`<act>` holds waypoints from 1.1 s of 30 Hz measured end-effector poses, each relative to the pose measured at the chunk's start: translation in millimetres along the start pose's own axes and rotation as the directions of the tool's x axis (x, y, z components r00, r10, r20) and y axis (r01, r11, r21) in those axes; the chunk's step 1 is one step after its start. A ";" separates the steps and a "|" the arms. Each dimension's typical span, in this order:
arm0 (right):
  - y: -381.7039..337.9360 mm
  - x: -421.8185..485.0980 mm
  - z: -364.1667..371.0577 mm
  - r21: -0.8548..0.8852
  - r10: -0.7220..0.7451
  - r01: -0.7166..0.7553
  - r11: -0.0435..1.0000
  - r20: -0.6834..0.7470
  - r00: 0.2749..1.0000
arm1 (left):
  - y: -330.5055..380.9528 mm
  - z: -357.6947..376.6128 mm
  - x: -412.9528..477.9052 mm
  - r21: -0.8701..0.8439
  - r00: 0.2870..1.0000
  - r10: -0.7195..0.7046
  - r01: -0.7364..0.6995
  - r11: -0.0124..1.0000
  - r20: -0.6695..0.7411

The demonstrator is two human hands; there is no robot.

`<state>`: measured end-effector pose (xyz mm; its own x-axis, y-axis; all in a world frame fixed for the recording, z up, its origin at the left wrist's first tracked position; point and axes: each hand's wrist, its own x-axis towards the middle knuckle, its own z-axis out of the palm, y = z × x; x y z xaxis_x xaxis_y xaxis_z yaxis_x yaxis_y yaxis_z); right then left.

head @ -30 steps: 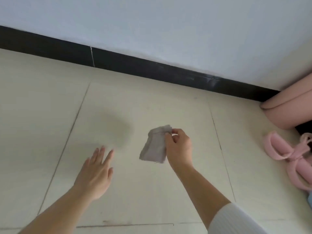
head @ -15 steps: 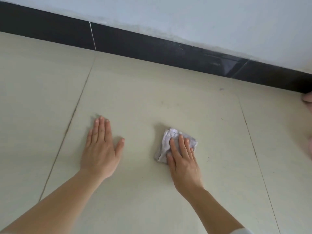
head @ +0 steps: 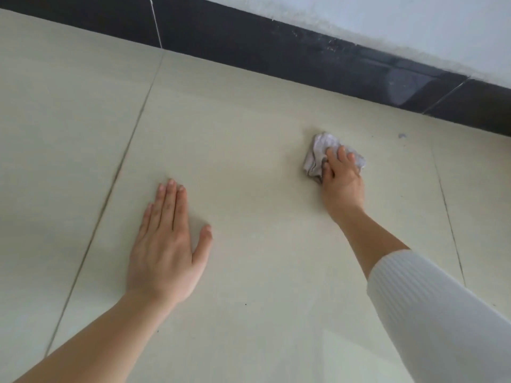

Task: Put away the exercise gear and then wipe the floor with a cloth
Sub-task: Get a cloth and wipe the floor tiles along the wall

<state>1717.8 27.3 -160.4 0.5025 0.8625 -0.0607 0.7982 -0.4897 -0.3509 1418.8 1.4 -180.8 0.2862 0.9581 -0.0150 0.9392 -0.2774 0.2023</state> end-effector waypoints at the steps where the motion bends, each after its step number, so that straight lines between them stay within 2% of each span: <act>1: -9.2 8.6 4.1 -0.006 0.049 -0.049 0.999 -0.009 0.999 | 0.0 0.0 0.2 0.004 1.000 0.000 0.000 1.000 0.000; 4: -35.1 12.9 16.7 0.076 0.123 -0.118 0.990 -0.060 0.991 | -0.9 0.7 -0.1 0.001 1.000 -0.001 0.001 1.000 -0.002; 9: -34.2 8.1 13.1 0.222 0.047 -0.017 0.975 -0.131 0.990 | -0.5 -0.6 -1.2 -0.008 1.000 -0.004 0.004 1.000 0.004; 12: -18.5 16.8 1.9 0.064 0.012 -0.005 0.998 -0.117 0.993 | -0.9 -0.9 -0.4 -0.015 1.000 -0.005 0.006 1.000 0.010; 15: -15.2 18.3 0.8 -0.065 0.098 -0.108 0.992 -0.133 0.986 | -0.6 -1.1 -0.3 -0.021 1.000 -0.008 0.008 1.000 0.008; 21: -32.0 9.0 11.3 0.098 0.058 -0.042 0.994 -0.160 0.985 | 0.1 -2.0 -1.2 -0.030 1.000 -0.013 0.014 0.999 0.012; 24: -36.0 4.8 9.0 0.074 0.021 -0.014 0.997 -0.094 0.995 | -0.1 -1.4 -0.5 -0.023 1.000 -0.015 0.015 1.000 0.014; 26: -41.3 -20.0 10.8 0.016 -0.104 0.106 0.994 -0.085 0.991 | 0.3 -1.4 -0.3 -0.027 1.000 -0.014 0.015 1.000 0.020; 28: -46.8 -64.6 18.8 0.013 -0.382 0.382 0.924 -0.027 0.924 | 0.6 -2.3 -0.5 -0.033 1.000 -0.021 0.022 0.999 0.022; 29: -49.5 -87.6 18.7 0.040 -0.512 0.511 0.859 0.054 0.857 | 1.0 -3.0 -0.5 -0.035 0.999 -0.025 0.026 0.999 0.023; 32: -43.1 -103.1 10.8 0.137 -0.779 0.781 0.610 0.281 0.560 | 2.1 -4.4 0.2 -0.044 0.999 -0.031 0.032 0.999 0.031; 33: -41.0 -87.1 8.0 0.130 -0.806 0.814 0.566 0.294 0.514 | 2.2 -4.9 0.6 -0.047 0.999 -0.029 0.030 0.998 0.030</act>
<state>1638.7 -26.7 -148.3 -0.4826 0.8755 -0.0228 0.8176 0.4410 -0.3701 1420.1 1.7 -175.5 0.2645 0.9631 -0.0499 0.9376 -0.2447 0.2470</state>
